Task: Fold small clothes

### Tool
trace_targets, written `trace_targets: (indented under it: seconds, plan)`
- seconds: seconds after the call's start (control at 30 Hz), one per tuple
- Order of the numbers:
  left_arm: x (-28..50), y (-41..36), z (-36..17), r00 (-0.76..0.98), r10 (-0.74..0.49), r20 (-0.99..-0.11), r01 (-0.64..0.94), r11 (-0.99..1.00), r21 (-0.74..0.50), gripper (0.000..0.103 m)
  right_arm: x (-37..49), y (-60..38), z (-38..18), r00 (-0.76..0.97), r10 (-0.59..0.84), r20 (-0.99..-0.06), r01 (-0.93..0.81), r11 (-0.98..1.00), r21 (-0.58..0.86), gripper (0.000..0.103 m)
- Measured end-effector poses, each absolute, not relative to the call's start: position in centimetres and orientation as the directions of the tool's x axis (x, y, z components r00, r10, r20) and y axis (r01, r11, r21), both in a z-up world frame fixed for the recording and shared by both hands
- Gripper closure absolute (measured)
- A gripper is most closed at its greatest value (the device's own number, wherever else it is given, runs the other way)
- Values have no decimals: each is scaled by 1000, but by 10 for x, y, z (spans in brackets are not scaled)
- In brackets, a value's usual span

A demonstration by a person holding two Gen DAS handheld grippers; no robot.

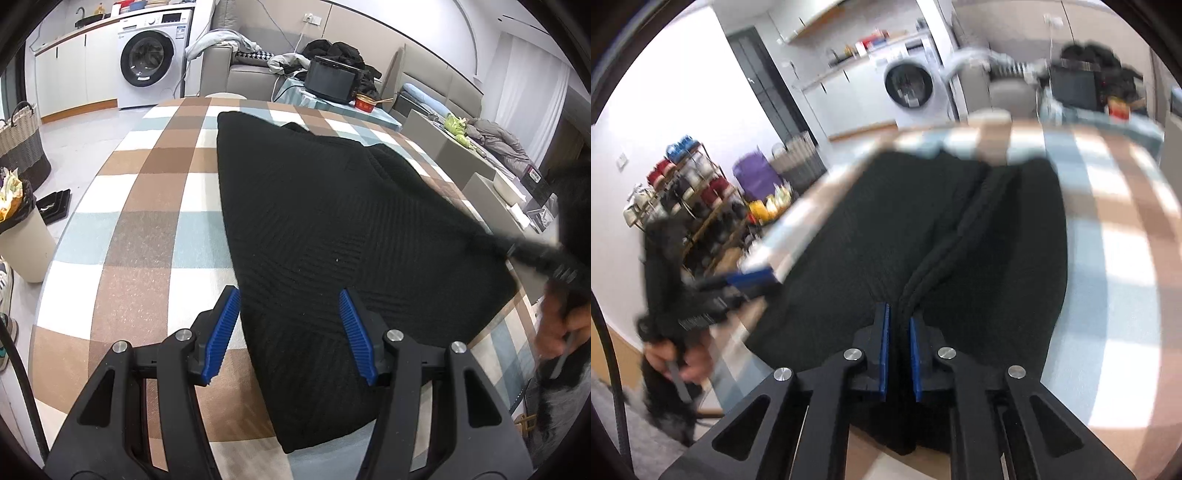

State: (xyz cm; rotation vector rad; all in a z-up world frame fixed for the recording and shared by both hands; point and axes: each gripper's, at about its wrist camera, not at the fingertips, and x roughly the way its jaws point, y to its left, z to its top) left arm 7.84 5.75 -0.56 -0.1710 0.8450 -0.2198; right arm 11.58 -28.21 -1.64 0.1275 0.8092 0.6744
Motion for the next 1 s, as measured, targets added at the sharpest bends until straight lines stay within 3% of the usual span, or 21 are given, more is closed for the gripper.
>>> trace_targets:
  seconds: [0.13, 0.3, 0.43, 0.53, 0.6, 0.8, 0.93, 1.0]
  plan:
    - [75, 54, 1, 655, -266, -707, 135, 962, -237, 50, 106, -292, 11, 567, 546, -617, -488, 826, 282, 96]
    - [77, 51, -11, 628, -269, -730, 129, 961, -243, 50, 110, -321, -36, 556, 395, -732, -341, 911, 233, 102]
    - [79, 45, -18, 612, -265, -745, 137, 964, -229, 50, 115, -347, -67, 479, 485, -732, -267, 875, 404, 102]
    - [78, 45, -19, 611, -273, -743, 143, 961, -235, 50, 114, -360, -67, 461, 613, -642, -272, 786, 555, 84]
    - [80, 47, -19, 611, -270, -744, 137, 962, -237, 50, 113, -354, -65, 443, 681, -583, -289, 724, 626, 55]
    - [80, 51, -18, 612, -273, -742, 126, 960, -250, 50, 123, -311, -77, 381, 635, -672, -362, 771, 523, 48]
    - [77, 54, -15, 616, -276, -738, 126, 959, -253, 50, 131, -284, -76, 444, 529, -724, -390, 841, 375, 54]
    - [75, 55, -12, 622, -279, -732, 134, 958, -252, 50, 136, -276, -74, 425, 552, -718, -416, 823, 386, 89]
